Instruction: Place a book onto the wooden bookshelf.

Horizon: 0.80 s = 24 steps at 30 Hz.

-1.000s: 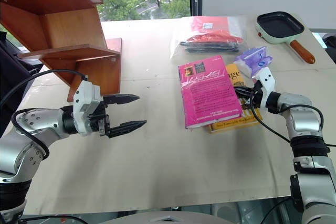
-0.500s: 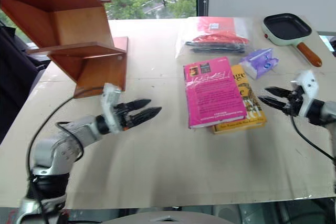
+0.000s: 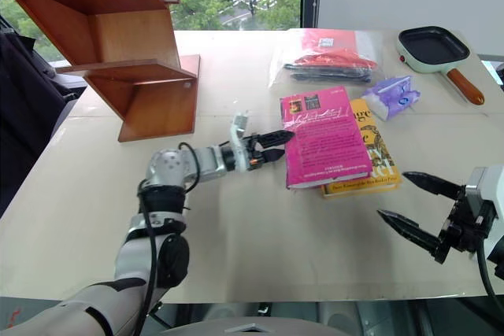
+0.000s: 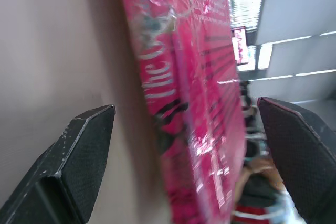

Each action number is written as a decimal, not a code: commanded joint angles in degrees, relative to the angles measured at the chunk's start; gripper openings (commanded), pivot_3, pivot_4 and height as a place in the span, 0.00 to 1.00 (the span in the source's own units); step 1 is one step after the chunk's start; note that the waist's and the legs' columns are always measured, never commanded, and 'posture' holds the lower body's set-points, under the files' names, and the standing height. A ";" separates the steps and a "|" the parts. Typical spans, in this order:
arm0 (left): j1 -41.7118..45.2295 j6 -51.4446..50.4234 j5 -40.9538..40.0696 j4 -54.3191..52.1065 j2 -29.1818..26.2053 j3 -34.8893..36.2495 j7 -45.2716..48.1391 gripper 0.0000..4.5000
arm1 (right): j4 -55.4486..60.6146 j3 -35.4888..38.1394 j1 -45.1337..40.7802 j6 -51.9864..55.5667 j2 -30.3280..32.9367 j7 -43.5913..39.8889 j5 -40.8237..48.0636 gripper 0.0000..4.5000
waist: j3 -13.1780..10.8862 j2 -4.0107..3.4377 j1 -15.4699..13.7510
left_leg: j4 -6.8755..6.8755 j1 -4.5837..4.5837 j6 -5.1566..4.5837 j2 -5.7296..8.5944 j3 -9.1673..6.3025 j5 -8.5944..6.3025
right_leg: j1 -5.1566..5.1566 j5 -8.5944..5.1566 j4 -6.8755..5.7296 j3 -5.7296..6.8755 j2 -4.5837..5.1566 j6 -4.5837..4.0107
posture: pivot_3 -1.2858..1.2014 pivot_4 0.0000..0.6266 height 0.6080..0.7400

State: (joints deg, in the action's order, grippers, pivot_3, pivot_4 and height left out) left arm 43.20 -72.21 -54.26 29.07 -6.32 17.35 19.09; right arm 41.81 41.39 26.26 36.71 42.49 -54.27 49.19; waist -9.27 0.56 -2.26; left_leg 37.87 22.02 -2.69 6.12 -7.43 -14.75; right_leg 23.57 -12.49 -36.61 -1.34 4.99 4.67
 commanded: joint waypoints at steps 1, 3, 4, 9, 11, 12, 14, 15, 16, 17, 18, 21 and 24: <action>2.65 0.10 1.28 5.39 1.94 0.97 -0.33 1.00 | 3.87 2.37 2.34 -1.21 -1.31 2.02 1.48 0.99 | -0.02 0.05 0.14 | 0.00 0.00 0.00 0.00 0.03 0.00 | 0.01 0.00 0.00 -0.04 0.00 0.00 | 0.52 0.24 1.00; 3.60 0.65 2.76 7.04 2.52 -0.10 0.89 1.00 | 4.10 2.80 3.10 -1.86 -1.86 2.70 1.92 0.99 | -0.02 0.06 0.17 | -0.01 -0.02 0.22 0.00 0.07 0.06 | 0.01 -0.01 0.00 -0.09 0.01 0.01 | 0.52 0.24 1.00; 4.04 0.94 3.43 7.57 2.70 -0.55 1.50 1.00 | 3.84 3.10 3.11 -2.22 -2.10 2.98 2.39 0.99 | -0.02 0.06 0.13 | -0.01 -0.03 0.30 0.00 0.10 0.09 | 0.01 -0.01 0.00 -0.10 0.01 0.01 | 0.52 0.24 1.00; 5.09 -0.09 2.79 6.91 3.26 1.56 1.84 0.71 | 1.67 3.08 1.45 -5.24 -2.71 2.72 2.88 1.00 | -0.05 0.12 0.05 | -0.01 -0.02 0.34 0.00 0.09 0.08 | 0.00 -0.01 -0.01 -0.08 0.01 0.02 | 0.52 0.24 1.00; 4.65 -1.07 2.02 4.86 3.35 2.43 1.41 0.49 | 0.62 2.47 0.86 -6.67 -2.79 2.09 2.36 1.00 | -0.07 0.14 0.07 | -0.01 -0.02 0.34 0.00 0.07 0.08 | 0.01 -0.01 -0.01 -0.08 0.01 0.01 | 0.52 0.24 1.00; 4.38 -1.43 1.51 3.77 3.42 3.09 1.10 0.38 | 0.07 1.99 0.49 -7.32 -2.80 1.76 2.14 1.00 | -0.07 0.15 0.06 | -0.01 -0.01 0.34 0.00 0.06 0.08 | 0.01 -0.01 -0.01 -0.07 0.01 0.01 | 0.52 0.24 1.00; 3.58 -2.12 0.37 0.53 3.51 4.26 0.66 0.17 | -1.29 0.95 -0.53 -8.07 -2.50 1.39 1.77 1.00 | -0.09 0.18 0.13 | -0.01 0.01 0.35 0.00 0.05 0.09 | 0.02 -0.01 -0.01 -0.06 0.01 0.01 | 0.52 0.24 1.00; 2.92 -1.84 0.17 -2.28 3.44 4.25 0.64 0.06 | -2.21 0.27 -1.35 -8.36 -2.18 1.15 1.52 1.00 | -0.10 0.20 0.23 | -0.01 0.00 0.35 -0.01 0.06 0.09 | 0.02 -0.01 0.00 -0.07 0.02 0.01 | 0.52 0.24 1.00; 2.22 -1.27 -0.62 -6.95 3.36 4.07 1.07 0.02 | -3.40 -0.40 -2.52 -8.65 -1.85 0.89 1.48 1.00 | -0.11 0.21 0.36 | -0.01 0.00 0.35 -0.01 0.07 0.09 | 0.03 -0.01 0.00 -0.09 0.04 0.01 | 0.52 0.24 1.00; 1.32 0.66 -0.23 -14.56 2.19 1.86 2.74 0.02 | -5.26 -1.16 -4.65 -9.30 -1.90 1.01 1.54 1.00 | -0.14 0.23 0.56 | -0.01 0.00 0.37 -0.01 0.08 0.09 | 0.03 -0.01 0.00 -0.11 0.04 0.01 | 0.52 0.24 1.00; 0.64 2.05 0.14 -19.89 1.39 0.25 3.91 0.02 | -6.55 -1.66 -6.13 -9.77 -2.00 1.08 1.58 1.00 | -0.19 0.29 0.79 | -0.02 0.00 0.38 -0.03 0.11 0.09 | 0.05 0.00 0.00 -0.13 0.06 0.00 | 0.52 0.24 1.00; 0.01 7.18 1.44 -34.88 -2.47 -4.61 8.19 0.02 | -13.63 -2.85 -12.70 -12.97 -4.10 -0.15 2.56 1.00 | -0.30 0.42 1.17 | -0.03 0.06 0.46 -0.11 0.11 0.11 | 0.12 0.01 0.00 -0.12 0.07 -0.03 | 0.52 0.24 1.00; 0.15 18.75 10.30 -44.96 -8.81 -10.87 11.78 0.02 | -21.00 -4.89 -17.29 -16.10 -2.94 -5.83 0.65 1.00 | -0.28 0.37 1.12 | -0.05 0.04 0.47 -0.12 0.17 0.11 | 0.09 0.02 0.02 -0.13 0.03 -0.04 | 0.52 0.24 1.00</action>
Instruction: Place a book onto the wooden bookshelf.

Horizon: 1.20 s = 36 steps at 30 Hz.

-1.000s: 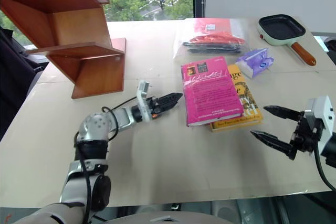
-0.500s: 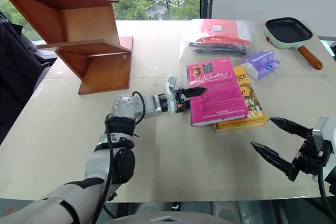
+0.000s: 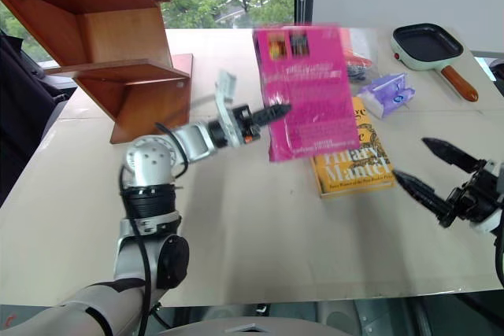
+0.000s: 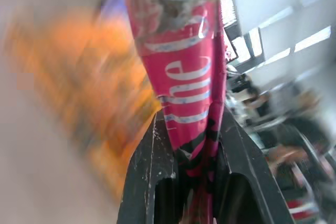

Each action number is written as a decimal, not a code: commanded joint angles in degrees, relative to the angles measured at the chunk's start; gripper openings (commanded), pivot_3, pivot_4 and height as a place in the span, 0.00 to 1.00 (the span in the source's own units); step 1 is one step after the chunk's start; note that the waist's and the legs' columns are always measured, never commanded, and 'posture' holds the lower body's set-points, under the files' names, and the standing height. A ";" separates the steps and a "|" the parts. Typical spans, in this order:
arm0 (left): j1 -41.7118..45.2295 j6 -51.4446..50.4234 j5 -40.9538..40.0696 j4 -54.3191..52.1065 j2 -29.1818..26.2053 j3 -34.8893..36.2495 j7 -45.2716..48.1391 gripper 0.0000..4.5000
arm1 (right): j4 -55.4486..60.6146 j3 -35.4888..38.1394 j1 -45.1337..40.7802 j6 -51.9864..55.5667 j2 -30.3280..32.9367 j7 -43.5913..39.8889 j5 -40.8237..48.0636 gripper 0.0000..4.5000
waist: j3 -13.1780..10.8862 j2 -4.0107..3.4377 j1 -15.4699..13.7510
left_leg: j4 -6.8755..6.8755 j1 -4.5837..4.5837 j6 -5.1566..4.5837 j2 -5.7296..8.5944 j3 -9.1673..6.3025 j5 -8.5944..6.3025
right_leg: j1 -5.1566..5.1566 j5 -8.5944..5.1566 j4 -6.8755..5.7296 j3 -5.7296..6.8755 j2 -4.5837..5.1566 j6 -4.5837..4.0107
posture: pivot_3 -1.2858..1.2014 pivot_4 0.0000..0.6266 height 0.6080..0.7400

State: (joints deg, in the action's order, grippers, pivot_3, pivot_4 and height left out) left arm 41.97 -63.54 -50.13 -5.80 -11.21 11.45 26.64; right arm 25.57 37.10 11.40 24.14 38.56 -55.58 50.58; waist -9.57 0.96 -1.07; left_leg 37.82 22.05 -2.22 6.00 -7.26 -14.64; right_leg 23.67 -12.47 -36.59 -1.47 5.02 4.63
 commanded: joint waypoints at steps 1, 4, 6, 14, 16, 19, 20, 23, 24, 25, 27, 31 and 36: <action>1.11 13.77 9.61 -12.03 -6.14 -7.04 5.12 0.02 | -6.87 -1.36 -3.90 -4.28 1.46 -5.96 -1.24 1.00 | 0.03 -0.05 0.01 | -0.03 -0.03 -0.01 0.00 0.03 0.00 | -0.04 0.00 0.03 0.00 -0.03 0.00 | 0.52 0.24 1.00; -0.23 26.25 23.59 -17.92 -15.41 -13.22 6.14 0.02 | -14.41 -4.74 -10.46 -6.85 2.88 -10.82 -2.90 1.00 | 0.03 -0.13 0.42 | -0.18 -0.17 -0.05 0.00 0.19 0.02 | -0.08 0.00 0.08 -0.15 -0.08 -0.01 | 0.52 0.24 1.00; -1.28 32.56 32.30 -21.72 -21.69 -15.60 5.56 0.02 | -19.91 -6.84 -16.16 -7.80 3.45 -13.32 -3.40 1.00 | -0.02 -0.14 0.75 | -0.34 -0.27 -0.13 -0.05 0.36 0.07 | -0.06 0.02 0.08 -0.35 -0.10 -0.03 | 0.52 0.24 1.00; -3.02 51.39 66.64 -22.89 -47.54 -15.09 2.33 0.02 | -40.05 -15.30 -37.72 -11.24 3.47 -23.55 -7.40 1.00 | -0.36 -0.05 0.98 | -0.59 -0.18 -0.17 -0.25 0.39 0.09 | 0.08 0.12 0.39 -0.31 -0.32 -0.20 | 0.52 0.24 1.00; -4.49 51.35 69.05 -23.79 -51.69 -12.94 4.60 0.02 | -43.26 -16.57 -41.76 -11.07 3.10 -25.05 -7.87 1.00 | -0.37 -0.07 0.94 | -0.63 -0.10 -0.18 -0.24 0.41 0.09 | 0.14 0.13 0.48 -0.32 -0.34 -0.20 | 0.52 0.24 1.00; -7.04 46.12 72.00 -25.71 -56.29 -9.10 9.20 0.02 | -47.27 -18.20 -46.72 -10.26 2.22 -27.03 -8.01 1.00 | -0.40 -0.09 0.64 | -0.65 0.04 -0.22 -0.25 0.29 0.06 | 0.22 0.13 0.63 -0.20 -0.32 -0.20 | 0.52 0.24 1.00; -7.51 45.52 72.70 -26.01 -56.99 -8.39 9.98 0.02 | -48.12 -18.52 -47.56 -10.22 2.04 -27.30 -8.20 1.00 | -0.41 -0.07 0.68 | -0.67 0.09 -0.23 -0.25 0.26 0.06 | 0.28 0.13 0.64 -0.17 -0.32 -0.20 | 0.52 0.24 1.00; -11.37 42.71 75.66 -25.85 -61.64 -1.87 14.03 0.02 | -51.29 -19.99 -52.43 -7.16 0.45 -29.00 -7.49 1.00 | -0.42 -0.09 0.69 | -0.64 0.65 -0.20 -0.27 0.17 0.05 | 0.80 0.14 0.60 -0.10 -0.34 -0.21 | 0.52 0.24 1.00; -13.30 42.08 76.20 -25.90 -62.47 -0.08 15.32 0.02 | -52.57 -20.50 -54.06 -6.99 -0.17 -29.71 -7.73 1.00 | -0.44 -0.12 0.72 | -0.60 0.87 -0.20 -0.27 0.20 0.06 | 1.06 0.14 0.51 -0.14 -0.34 -0.21 | 0.52 0.24 1.00; -14.54 41.77 76.46 -26.03 -62.73 0.88 16.10 0.02 | -53.43 -20.76 -55.02 -7.10 -0.54 -30.19 -8.05 1.00 | -0.45 -0.12 0.81 | -0.63 0.88 -0.19 -0.26 0.22 0.06 | 1.08 0.14 0.51 -0.14 -0.34 -0.21 | 0.52 0.24 1.00; -17.22 41.64 76.93 -25.91 -63.04 2.34 17.58 0.02 | -53.84 -20.96 -56.06 -6.29 -1.43 -30.73 -7.87 1.00 | -0.46 -0.15 0.94 | -0.67 0.88 -0.19 -0.26 0.23 0.06 | 1.10 0.14 0.51 -0.14 -0.34 -0.22 | 0.52 0.24 1.00; -19.81 40.13 77.98 -24.64 -64.14 4.62 20.22 0.02 | -52.15 -21.59 -56.62 -3.23 -2.23 -31.93 -7.11 1.00 | -0.46 -0.15 0.85 | -0.62 0.88 -0.19 -0.26 0.22 0.05 | 1.08 0.14 0.46 -0.12 -0.33 -0.22 | 0.52 0.24 1.00; -22.52 36.88 79.34 -22.48 -64.85 6.96 23.00 0.02 | -50.56 -22.36 -56.79 -2.52 -3.33 -32.56 -7.47 1.00 | -0.47 -0.17 1.68 | -0.58 0.83 -0.19 -0.25 0.25 0.05 | 1.10 0.14 0.24 -0.14 -0.33 -0.22 | 0.52 0.24 1.00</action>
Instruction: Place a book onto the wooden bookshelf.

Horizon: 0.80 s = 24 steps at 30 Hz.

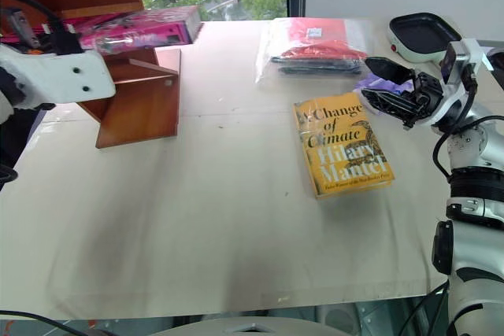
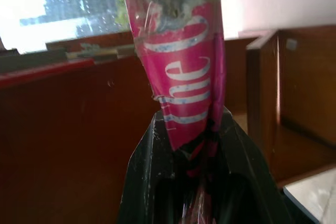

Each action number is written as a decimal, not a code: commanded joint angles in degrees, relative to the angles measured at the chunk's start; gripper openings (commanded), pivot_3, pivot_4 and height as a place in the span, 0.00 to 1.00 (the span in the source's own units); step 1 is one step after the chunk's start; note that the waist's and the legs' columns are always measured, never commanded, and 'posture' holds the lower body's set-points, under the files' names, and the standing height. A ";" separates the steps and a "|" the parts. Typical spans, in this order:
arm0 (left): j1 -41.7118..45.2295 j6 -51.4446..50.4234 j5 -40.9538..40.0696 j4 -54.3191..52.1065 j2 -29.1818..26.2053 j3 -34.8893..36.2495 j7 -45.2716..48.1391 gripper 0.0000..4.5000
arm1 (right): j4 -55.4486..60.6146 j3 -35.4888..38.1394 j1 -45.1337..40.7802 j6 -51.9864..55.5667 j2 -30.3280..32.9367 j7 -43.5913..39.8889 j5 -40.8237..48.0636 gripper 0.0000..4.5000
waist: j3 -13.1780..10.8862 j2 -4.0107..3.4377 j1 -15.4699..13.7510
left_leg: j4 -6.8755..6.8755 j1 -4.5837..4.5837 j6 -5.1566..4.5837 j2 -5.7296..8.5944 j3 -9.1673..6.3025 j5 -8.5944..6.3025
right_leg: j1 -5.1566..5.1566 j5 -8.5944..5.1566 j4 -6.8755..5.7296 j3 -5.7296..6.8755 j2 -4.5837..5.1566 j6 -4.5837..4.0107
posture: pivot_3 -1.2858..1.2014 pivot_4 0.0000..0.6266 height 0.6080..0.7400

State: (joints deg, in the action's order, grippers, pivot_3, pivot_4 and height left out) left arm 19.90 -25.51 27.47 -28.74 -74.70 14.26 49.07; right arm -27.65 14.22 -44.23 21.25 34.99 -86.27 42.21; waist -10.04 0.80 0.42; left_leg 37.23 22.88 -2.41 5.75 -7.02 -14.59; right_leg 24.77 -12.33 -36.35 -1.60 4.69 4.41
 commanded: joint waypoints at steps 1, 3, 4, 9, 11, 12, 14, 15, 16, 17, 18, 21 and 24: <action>-0.88 -1.58 1.43 0.85 -1.30 4.09 1.14 0.02 | 3.04 0.63 -1.20 0.61 0.01 -1.65 1.16 1.00 | 0.00 0.00 0.26 | 0.00 -0.01 0.01 0.00 0.00 0.00 | 0.02 0.00 -0.05 0.00 0.00 0.00 | 0.52 0.24 1.00; -1.13 -2.70 0.79 1.65 -1.12 3.86 2.13 0.02 | 3.77 0.77 -1.37 1.19 -0.29 -1.25 1.58 1.00 | 0.00 0.00 0.35 | 0.01 -0.04 0.02 0.00 0.01 0.01 | 0.02 0.00 -0.12 -0.01 0.00 0.00 | 0.52 0.24 1.00; -1.16 -3.35 0.63 1.87 -1.07 3.81 2.48 0.02 | 4.06 0.83 -1.40 1.42 -0.37 -1.13 1.65 1.00 | -0.01 -0.01 0.38 | 0.02 -0.04 0.02 0.00 0.01 0.01 | 0.03 0.00 -0.15 -0.01 0.00 0.00 | 0.52 0.24 1.00; -2.38 -3.66 -1.18 5.84 -2.02 3.09 5.47 0.02 | 5.73 1.04 -1.14 2.01 -0.69 -0.41 1.94 1.00 | -0.01 -0.02 0.54 | 0.05 -0.09 0.05 -0.01 0.03 0.03 | 0.07 0.00 -0.32 -0.04 0.03 -0.01 | 0.52 0.24 1.00; -0.83 -3.74 -2.34 7.73 -1.89 1.84 5.61 0.02 | 5.53 0.96 -1.13 1.79 -0.78 -0.46 1.66 1.00 | -0.01 -0.03 0.74 | 0.06 -0.13 0.06 -0.01 0.08 0.03 | 0.10 0.01 -0.39 -0.08 0.19 -0.02 | 0.52 0.24 1.00; -0.07 -3.73 -2.98 8.63 -2.06 1.08 5.88 0.02 | 5.32 0.84 -1.14 1.53 -0.72 -0.66 1.35 1.00 | -0.01 -0.03 0.78 | 0.06 -0.14 0.07 -0.01 0.08 0.04 | 0.10 0.01 -0.40 -0.10 0.19 -0.02 | 0.52 0.24 1.00; 1.27 -3.05 -4.23 10.66 -2.09 -0.03 6.09 0.02 | 5.51 0.84 -1.07 1.51 -0.74 -0.60 1.28 1.00 | -0.01 -0.04 0.92 | 0.06 -0.17 0.08 -0.01 0.08 0.04 | 0.11 0.02 -0.43 -0.09 0.18 -0.04 | 0.52 0.24 1.00; 1.93 -2.64 -4.64 11.89 -2.04 -0.49 5.95 0.02 | 5.81 0.90 -0.99 1.60 -0.78 -0.40 1.36 1.00 | 0.00 -0.04 1.04 | 0.06 -0.18 0.09 -0.01 0.08 0.05 | 0.11 0.02 -0.45 -0.09 0.18 -0.04 | 0.52 0.24 1.00; 2.56 -1.96 -4.71 13.16 -2.18 -1.04 5.51 0.02 | 5.99 0.96 -0.93 1.63 -0.82 -0.30 1.42 1.00 | 0.00 -0.05 1.26 | 0.06 -0.18 0.09 0.00 0.09 0.05 | 0.11 0.02 -0.46 -0.10 0.18 -0.04 | 0.52 0.24 1.00; 3.07 -1.65 -4.88 14.16 -2.31 -1.47 5.31 0.02 | 6.13 1.01 -0.83 1.63 -0.84 -0.22 1.45 1.00 | 0.00 -0.05 1.54 | 0.06 -0.18 0.10 0.00 0.09 0.05 | 0.11 0.03 -0.47 -0.10 0.18 -0.05 | 0.52 0.24 1.00; 3.57 -1.50 -4.71 15.00 -2.66 -1.97 5.16 0.02 | 6.26 1.08 -0.70 1.57 -0.88 -0.13 1.47 1.00 | 0.00 -0.05 1.83 | 0.07 -0.18 0.10 0.00 0.09 0.05 | 0.11 0.03 -0.48 -0.10 0.18 -0.05 | 0.52 0.24 1.00; 5.30 -2.17 -4.27 16.34 -3.37 -3.10 4.95 0.26 | 6.64 1.38 -0.19 1.39 -0.93 0.21 1.55 1.00 | 0.00 -0.05 2.22 | 0.07 -0.18 0.10 0.00 0.14 0.05 | 0.15 0.03 -0.49 -0.12 0.18 -0.05 | 0.52 0.24 1.00; 5.96 -3.73 -3.82 16.85 -3.78 -3.97 5.26 0.55 | 6.87 1.74 0.50 0.98 -0.85 0.47 1.51 1.00 | 0.00 -0.04 2.11 | 0.07 -0.15 0.11 -0.01 0.21 0.06 | 0.29 0.03 -0.59 -0.10 0.19 -0.05 | 0.52 0.24 1.00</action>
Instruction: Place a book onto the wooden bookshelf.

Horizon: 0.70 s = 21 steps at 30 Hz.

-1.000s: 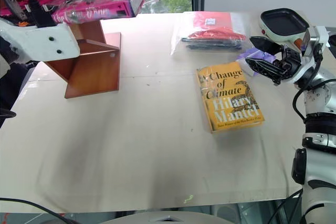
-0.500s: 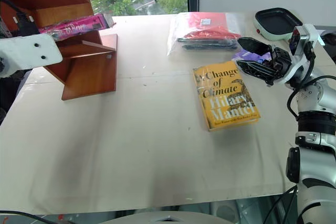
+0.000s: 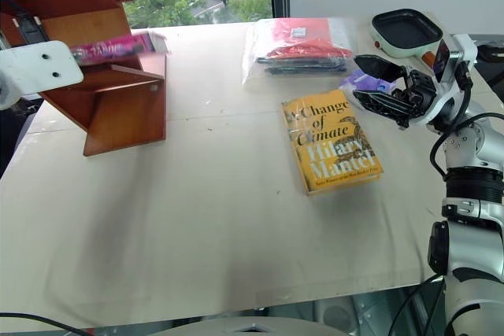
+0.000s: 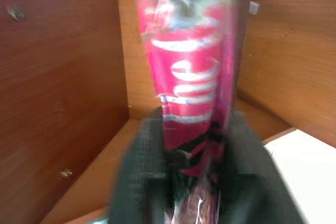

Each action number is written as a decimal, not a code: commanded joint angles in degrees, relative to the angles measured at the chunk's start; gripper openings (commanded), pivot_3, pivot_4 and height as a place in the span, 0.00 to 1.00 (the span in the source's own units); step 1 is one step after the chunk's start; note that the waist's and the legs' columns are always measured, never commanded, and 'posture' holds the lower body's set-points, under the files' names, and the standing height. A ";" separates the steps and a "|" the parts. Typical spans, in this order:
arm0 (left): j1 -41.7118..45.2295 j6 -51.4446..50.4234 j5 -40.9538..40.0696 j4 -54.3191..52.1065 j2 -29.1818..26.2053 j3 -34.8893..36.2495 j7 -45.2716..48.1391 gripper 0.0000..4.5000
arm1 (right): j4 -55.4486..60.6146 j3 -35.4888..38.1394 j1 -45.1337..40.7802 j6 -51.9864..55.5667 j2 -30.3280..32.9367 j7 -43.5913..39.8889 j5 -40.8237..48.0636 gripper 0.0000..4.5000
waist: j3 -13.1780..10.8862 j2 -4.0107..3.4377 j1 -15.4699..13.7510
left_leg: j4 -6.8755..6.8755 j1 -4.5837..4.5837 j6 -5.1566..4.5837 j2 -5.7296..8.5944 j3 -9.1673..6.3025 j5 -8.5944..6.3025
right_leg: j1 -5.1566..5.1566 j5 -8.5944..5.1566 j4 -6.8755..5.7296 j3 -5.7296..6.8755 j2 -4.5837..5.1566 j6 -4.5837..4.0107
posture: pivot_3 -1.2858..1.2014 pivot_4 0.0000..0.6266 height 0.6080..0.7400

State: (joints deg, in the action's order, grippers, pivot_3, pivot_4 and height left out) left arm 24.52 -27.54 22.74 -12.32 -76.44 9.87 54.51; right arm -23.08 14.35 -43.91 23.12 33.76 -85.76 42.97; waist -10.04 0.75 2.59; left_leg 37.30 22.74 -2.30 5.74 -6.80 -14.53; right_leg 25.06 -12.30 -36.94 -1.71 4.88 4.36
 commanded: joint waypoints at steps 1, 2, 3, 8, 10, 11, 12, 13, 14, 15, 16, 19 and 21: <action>1.56 -2.42 1.12 0.21 -1.96 -0.19 -0.19 0.66 | 2.32 1.67 0.32 -1.00 0.40 -0.04 0.74 1.00 | 0.00 0.00 -0.16 | 0.00 0.04 0.00 0.00 -0.01 0.00 | 0.03 0.00 -0.01 0.02 0.00 0.00 | 0.52 0.24 1.00; 2.00 -3.39 1.55 -0.22 -1.67 -1.03 -0.45 0.76 | 2.27 1.77 0.40 -1.08 0.41 0.07 0.75 1.00 | 0.00 0.00 -0.26 | 0.00 0.04 0.00 0.00 0.01 0.00 | 0.03 0.00 -0.01 0.07 -0.01 0.00 | 0.52 0.24 1.00; 2.28 -4.35 1.95 -0.60 -1.61 -1.73 -0.55 0.88 | 2.19 1.84 0.43 -1.13 0.43 0.13 0.77 1.00 | 0.00 0.00 -0.29 | 0.01 0.04 0.00 0.02 0.07 0.00 | 0.03 0.00 -0.01 0.09 0.00 0.00 | 0.52 0.24 1.00; -0.13 -7.86 2.85 -3.01 -2.50 1.29 -0.82 1.00 | 1.72 2.10 0.73 -1.42 0.71 0.11 0.84 1.00 | 0.00 0.01 -0.38 | 0.08 0.09 -0.01 0.06 0.09 0.00 | 0.03 0.00 -0.01 0.10 -0.01 0.00 | 0.52 0.24 1.00; -0.45 -8.98 2.59 -4.68 -2.11 3.38 -1.24 1.00 | 1.28 2.08 0.66 -1.58 0.77 0.00 0.73 1.00 | 0.00 0.01 -0.31 | 0.08 0.09 0.00 0.03 0.08 0.00 | 0.06 0.00 -0.04 0.10 0.00 0.00 | 0.52 0.24 1.00; -0.55 -9.53 2.11 -5.62 -1.74 4.56 -1.21 1.00 | 1.12 2.03 0.63 -1.64 0.79 -0.04 0.66 1.00 | 0.00 0.01 -0.30 | 0.08 0.09 0.00 0.03 0.08 0.00 | 0.06 0.00 -0.05 0.09 0.00 0.00 | 0.52 0.24 1.00; -0.43 -10.37 1.10 -6.78 -0.84 6.09 -1.08 1.00 | 0.94 1.96 0.56 -1.66 0.79 -0.06 0.58 1.00 | 0.00 0.01 -0.29 | 0.08 0.09 0.00 0.03 0.08 0.00 | 0.07 0.00 -0.05 0.09 0.01 0.00 | 0.52 0.24 1.00; -0.28 -11.05 0.02 -7.87 0.11 7.40 -0.92 1.00 | 0.68 1.95 0.48 -1.65 0.87 -0.15 0.53 1.00 | 0.00 0.01 -0.30 | 0.08 0.09 0.00 0.02 0.08 0.00 | 0.07 0.00 -0.05 0.09 0.02 0.00 | 0.52 0.24 1.00; -0.68 -10.77 -1.00 -9.21 1.01 9.24 -0.83 1.00 | 0.43 1.86 0.44 -1.70 0.88 -0.21 0.40 1.00 | 0.00 0.01 -0.32 | 0.07 0.09 0.00 0.02 0.09 0.00 | 0.07 0.00 -0.05 0.08 0.02 0.00 | 0.52 0.24 1.00; -1.04 -10.53 -1.62 -10.15 1.54 10.41 -0.79 1.00 | 0.22 1.82 0.41 -1.74 0.92 -0.29 0.32 1.00 | 0.00 0.01 -0.34 | 0.08 0.09 0.00 0.02 0.09 0.00 | 0.07 0.00 -0.06 0.09 0.02 0.00 | 0.52 0.24 1.00; -0.14 -11.76 -3.35 -12.28 3.72 11.91 -1.30 1.00 | -0.04 1.70 0.46 -1.83 1.03 -0.49 0.12 1.00 | 0.01 0.01 -0.35 | 0.08 0.09 0.00 0.02 0.09 0.00 | 0.07 0.00 -0.06 0.09 0.02 0.00 | 0.52 0.24 1.00; 5.95 -24.40 -13.16 -22.54 13.99 17.19 -0.58 1.00 | 0.51 2.36 1.57 -0.44 2.13 -0.39 0.67 1.00 | 0.03 0.05 -0.58 | 0.18 0.13 0.00 0.03 0.06 0.00 | 0.05 0.01 -0.08 0.15 0.04 -0.01 | 0.52 0.24 1.00; 5.71 -32.65 -20.49 -28.77 19.21 21.50 3.48 1.00 | 2.04 3.17 3.69 0.77 3.24 0.46 1.17 1.00 | 0.07 0.13 -0.78 | 0.26 0.17 0.00 0.04 0.04 0.00 | 0.01 0.02 -0.09 0.21 0.02 -0.01 | 0.52 0.24 1.00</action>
State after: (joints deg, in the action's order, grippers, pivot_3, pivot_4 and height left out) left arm 30.02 -54.69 6.95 -36.51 -57.68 27.12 56.02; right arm -23.01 14.70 -41.08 23.27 35.48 -85.46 42.99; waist -9.96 0.88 1.81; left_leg 37.73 22.94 -2.31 5.77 -6.76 -14.53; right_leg 25.06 -12.28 -37.03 -1.42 4.90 4.35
